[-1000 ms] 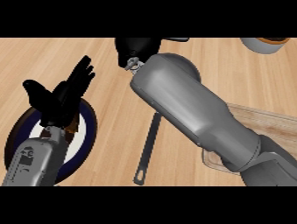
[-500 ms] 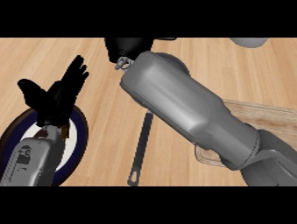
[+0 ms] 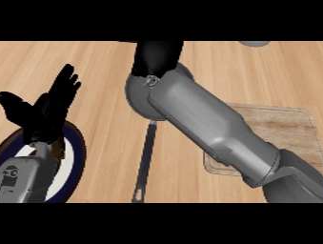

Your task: Pick the bell pepper from the cutting board and place it in the pan

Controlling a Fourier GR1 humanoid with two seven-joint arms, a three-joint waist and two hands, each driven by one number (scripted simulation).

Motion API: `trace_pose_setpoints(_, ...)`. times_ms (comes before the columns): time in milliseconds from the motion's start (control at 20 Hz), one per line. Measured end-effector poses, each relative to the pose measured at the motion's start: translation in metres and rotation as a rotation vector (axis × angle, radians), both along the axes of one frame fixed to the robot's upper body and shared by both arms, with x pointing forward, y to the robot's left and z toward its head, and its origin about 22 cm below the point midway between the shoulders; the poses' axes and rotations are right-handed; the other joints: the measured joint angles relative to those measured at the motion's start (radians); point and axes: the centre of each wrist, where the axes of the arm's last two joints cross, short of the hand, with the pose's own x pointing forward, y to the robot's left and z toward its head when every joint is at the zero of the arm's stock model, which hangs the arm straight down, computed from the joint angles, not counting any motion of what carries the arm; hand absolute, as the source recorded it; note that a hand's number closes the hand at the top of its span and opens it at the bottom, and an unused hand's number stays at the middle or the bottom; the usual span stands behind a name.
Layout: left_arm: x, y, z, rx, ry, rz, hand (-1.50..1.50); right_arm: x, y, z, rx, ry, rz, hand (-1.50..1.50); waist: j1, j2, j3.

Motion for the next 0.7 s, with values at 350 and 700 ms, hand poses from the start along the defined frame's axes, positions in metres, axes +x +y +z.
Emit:
trace_pose_setpoints(350, -0.006, 0.000, -0.005, -0.001, -0.006, 0.014, 0.00, 0.012, -0.030, -0.055, 0.093, 0.010, 0.029, 1.50, -0.009, 0.006, 0.001)
trace_pose_setpoints(700, -0.004, -0.003, 0.001, -0.003, -0.016, 0.001, 0.00, 0.023, -0.057, -0.096, 0.143, 0.073, -0.049, 1.50, 0.005, 0.013, 0.002)
